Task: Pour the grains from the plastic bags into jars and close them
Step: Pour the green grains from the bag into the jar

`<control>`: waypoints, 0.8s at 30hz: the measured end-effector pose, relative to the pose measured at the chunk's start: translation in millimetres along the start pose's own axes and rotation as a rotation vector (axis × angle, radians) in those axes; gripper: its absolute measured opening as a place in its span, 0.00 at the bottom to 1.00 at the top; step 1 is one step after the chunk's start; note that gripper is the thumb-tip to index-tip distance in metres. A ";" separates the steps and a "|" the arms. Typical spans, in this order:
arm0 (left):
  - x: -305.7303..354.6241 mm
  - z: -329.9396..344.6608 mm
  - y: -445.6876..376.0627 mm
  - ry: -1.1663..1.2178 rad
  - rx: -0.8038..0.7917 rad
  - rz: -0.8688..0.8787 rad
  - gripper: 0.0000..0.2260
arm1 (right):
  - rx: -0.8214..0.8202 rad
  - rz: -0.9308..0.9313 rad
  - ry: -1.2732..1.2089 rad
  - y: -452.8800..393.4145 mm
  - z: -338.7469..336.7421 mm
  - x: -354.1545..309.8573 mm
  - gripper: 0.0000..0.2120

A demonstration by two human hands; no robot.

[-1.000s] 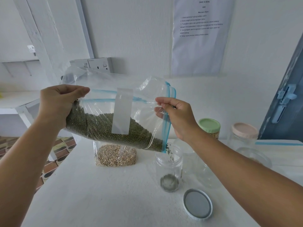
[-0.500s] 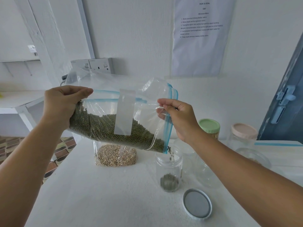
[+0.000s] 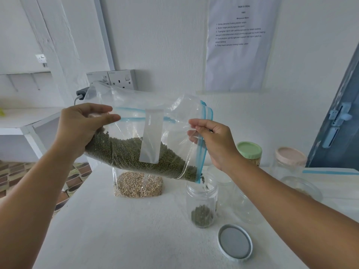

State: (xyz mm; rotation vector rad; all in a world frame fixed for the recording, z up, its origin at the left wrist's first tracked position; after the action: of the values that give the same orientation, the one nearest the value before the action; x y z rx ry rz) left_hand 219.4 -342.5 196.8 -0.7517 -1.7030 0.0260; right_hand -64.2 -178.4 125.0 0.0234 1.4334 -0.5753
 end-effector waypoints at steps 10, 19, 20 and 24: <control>-1.7 -1.2 -2.9 -0.087 -0.068 0.031 0.18 | 0.001 0.002 0.002 0.1 1.2 -0.4 0.11; -1.1 -0.2 -3.7 -0.074 -0.059 0.048 0.19 | 0.006 0.001 0.004 0.8 0.6 -0.7 0.11; -0.9 -0.5 -3.8 -0.070 -0.057 0.046 0.19 | 0.005 0.001 0.002 0.7 0.8 -0.8 0.11; 0.0 -0.3 -3.9 -0.076 -0.057 0.048 0.19 | 0.005 -0.001 0.003 0.6 0.2 -0.3 0.11</control>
State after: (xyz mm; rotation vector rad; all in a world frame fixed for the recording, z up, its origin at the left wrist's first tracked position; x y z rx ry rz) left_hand 217.9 -345.7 198.4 -0.8431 -1.7642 0.0398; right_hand -63.8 -177.8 125.2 0.0277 1.4346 -0.5800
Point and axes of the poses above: each hand's wrist, its own y-axis away from the middle knuckle, its own z-axis out of the palm, x = y × z, the point moved 4 cm from there along -y, towards the middle knuckle, and after that the axes turned 13 degrees about -x, right-handed, at the moved point
